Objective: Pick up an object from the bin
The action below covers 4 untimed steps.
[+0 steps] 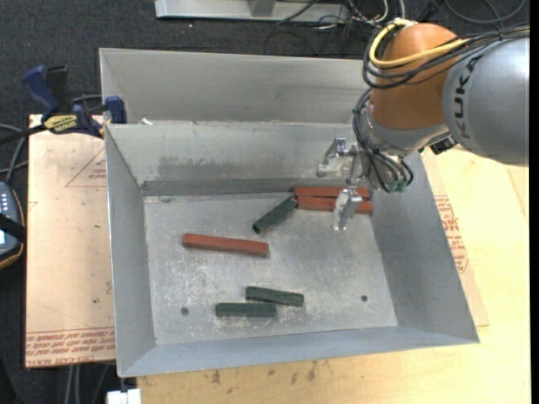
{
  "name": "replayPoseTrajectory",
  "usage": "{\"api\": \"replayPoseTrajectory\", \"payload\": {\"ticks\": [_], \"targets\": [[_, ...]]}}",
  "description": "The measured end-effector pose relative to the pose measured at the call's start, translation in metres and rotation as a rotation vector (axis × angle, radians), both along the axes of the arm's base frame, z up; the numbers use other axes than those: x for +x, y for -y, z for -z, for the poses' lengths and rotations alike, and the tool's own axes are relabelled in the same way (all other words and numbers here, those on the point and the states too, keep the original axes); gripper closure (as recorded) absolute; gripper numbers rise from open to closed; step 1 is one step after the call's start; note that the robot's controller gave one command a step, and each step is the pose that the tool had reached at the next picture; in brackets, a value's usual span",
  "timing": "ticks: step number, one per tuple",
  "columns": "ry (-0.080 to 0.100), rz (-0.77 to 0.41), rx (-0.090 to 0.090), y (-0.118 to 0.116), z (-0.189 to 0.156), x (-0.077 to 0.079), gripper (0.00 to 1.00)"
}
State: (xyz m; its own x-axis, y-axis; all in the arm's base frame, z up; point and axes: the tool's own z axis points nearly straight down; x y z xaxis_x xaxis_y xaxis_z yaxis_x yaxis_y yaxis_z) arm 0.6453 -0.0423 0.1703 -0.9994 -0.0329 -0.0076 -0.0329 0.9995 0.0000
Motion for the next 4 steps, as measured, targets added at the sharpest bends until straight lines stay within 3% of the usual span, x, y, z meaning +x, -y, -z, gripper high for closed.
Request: {"api": "replayPoseTrajectory", "payload": {"ticks": [1,2,3,4], "targets": [[-0.005,0.012,0.000,-0.031,0.055,-0.008,0.00],[0.021,0.119,0.005,-0.030,0.091,0.018,1.00],[0.021,0.118,0.005,-0.030,0.091,0.018,1.00],[-0.011,0.106,0.001,-0.032,0.049,0.007,1.00]]}}
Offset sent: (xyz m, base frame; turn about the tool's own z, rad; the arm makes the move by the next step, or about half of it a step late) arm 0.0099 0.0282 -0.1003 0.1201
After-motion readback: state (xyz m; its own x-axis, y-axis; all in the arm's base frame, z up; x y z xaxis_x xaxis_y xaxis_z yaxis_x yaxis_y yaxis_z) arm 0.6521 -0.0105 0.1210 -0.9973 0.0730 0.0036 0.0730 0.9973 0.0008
